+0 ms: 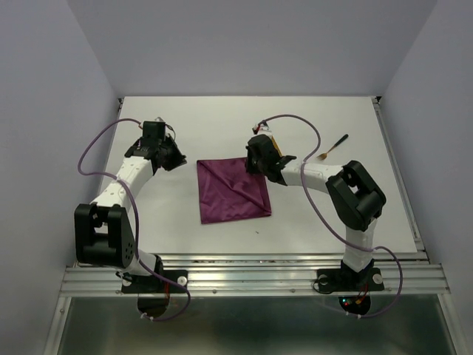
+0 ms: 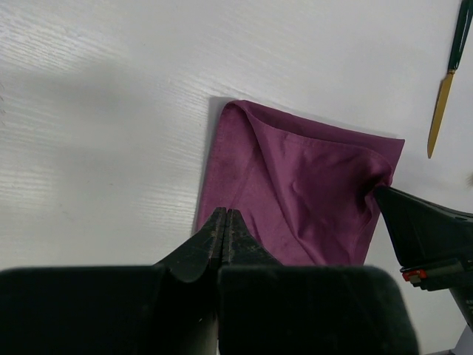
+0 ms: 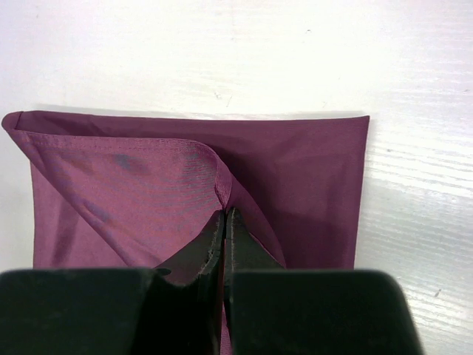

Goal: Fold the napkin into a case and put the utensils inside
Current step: Fold the top corner of the square-folded napkin at the center of the board, then smooth out the upper triangle-folded napkin at the center of the board.

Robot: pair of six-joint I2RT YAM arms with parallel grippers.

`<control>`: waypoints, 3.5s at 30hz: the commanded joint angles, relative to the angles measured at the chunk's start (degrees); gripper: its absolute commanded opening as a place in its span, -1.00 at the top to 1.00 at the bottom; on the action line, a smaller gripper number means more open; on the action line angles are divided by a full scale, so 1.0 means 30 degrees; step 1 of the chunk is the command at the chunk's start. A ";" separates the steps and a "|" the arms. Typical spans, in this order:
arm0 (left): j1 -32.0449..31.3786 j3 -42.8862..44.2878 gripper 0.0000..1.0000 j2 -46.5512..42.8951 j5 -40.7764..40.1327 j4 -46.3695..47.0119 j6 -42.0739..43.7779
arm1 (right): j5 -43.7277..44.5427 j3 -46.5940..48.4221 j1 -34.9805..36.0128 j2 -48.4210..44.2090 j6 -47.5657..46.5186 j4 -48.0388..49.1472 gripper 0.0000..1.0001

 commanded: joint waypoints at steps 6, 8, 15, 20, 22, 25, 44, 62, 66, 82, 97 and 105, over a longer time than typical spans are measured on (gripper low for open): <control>0.0108 -0.0043 0.96 0.0530 0.0165 0.0373 0.0356 | 0.0862 0.1036 -0.0468 0.0659 0.0238 0.0257 0.99; 0.0108 -0.0072 0.96 0.0618 0.0194 0.0432 0.0327 | 0.0833 0.1124 -0.0468 0.0776 0.0151 0.0286 0.99; 0.0108 -0.0043 0.96 0.0765 0.0341 0.0520 0.0327 | 0.0745 0.1768 -0.0468 0.1274 -0.0083 0.0023 0.98; 0.0108 -0.0073 0.96 0.0853 0.0429 0.0578 0.0327 | 0.0656 0.2237 -0.0468 0.1714 -0.0084 -0.0271 0.97; 0.0108 -0.0131 0.96 0.0882 0.0458 0.0608 0.0327 | 0.0627 0.2237 -0.0644 0.1714 -0.0083 -0.0271 0.97; 0.0079 -0.0102 0.96 0.0824 0.0458 0.0608 0.0327 | 0.0745 0.2062 -0.0644 0.1597 -0.0054 -0.0271 0.97; -0.0682 0.1832 0.91 0.2491 0.0663 0.0227 0.0855 | 0.1594 0.1390 -0.1257 -0.0714 -0.0816 -0.1531 0.26; -0.2235 0.5024 0.92 0.7854 0.1074 0.0959 0.0356 | -0.4207 -0.4615 -0.0734 -0.6751 0.0795 -0.3229 0.34; -0.2235 0.5464 0.92 0.8585 0.0928 0.0901 0.0356 | -0.5349 -0.5114 -0.0263 -0.7046 0.0562 -0.3844 0.35; -0.2323 0.5260 0.94 0.8706 0.0810 0.0930 0.0415 | -0.3387 -0.6288 0.0469 -0.6868 0.1293 -0.4519 0.46; -0.2294 0.5259 0.94 0.7268 -0.0069 -0.0036 0.0649 | -0.2917 -0.6200 0.1641 -0.7867 0.2142 -0.3611 0.57; -0.2294 0.5962 0.94 0.8527 -0.0947 -0.0183 0.0620 | -0.2596 -0.6404 0.1641 -0.6872 0.2406 -0.3786 0.59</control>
